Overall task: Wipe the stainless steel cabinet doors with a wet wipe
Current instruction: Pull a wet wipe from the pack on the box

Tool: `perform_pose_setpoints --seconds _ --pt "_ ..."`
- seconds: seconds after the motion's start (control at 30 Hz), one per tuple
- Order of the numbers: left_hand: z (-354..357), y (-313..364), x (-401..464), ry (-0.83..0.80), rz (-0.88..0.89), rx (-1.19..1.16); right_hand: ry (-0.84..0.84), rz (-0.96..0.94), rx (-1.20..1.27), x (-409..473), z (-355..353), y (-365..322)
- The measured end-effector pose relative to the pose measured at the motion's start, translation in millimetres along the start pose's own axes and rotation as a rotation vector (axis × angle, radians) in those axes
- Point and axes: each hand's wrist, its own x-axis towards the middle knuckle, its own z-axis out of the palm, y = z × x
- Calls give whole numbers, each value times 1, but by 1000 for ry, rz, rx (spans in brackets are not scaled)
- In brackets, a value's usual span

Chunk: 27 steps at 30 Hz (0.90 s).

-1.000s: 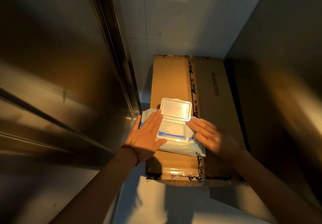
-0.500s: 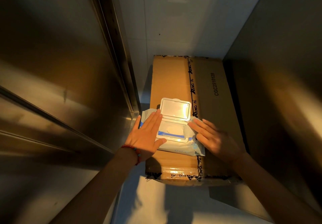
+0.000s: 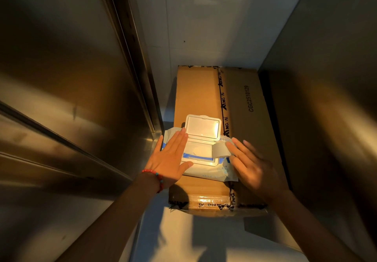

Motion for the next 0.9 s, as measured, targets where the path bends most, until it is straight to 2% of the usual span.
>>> perform_pose_setpoints --seconds 0.2,0.57,0.73,0.9 --pt "-2 1 -1 0 -2 -17 53 66 34 22 -1 -14" --pt "-2 3 -1 -1 -4 24 -74 66 30 45 -8 -41" --pt "-2 4 -2 6 -3 44 -70 110 107 53 1 -57" --pt "1 3 -2 40 12 73 -143 162 201 58 14 -66"
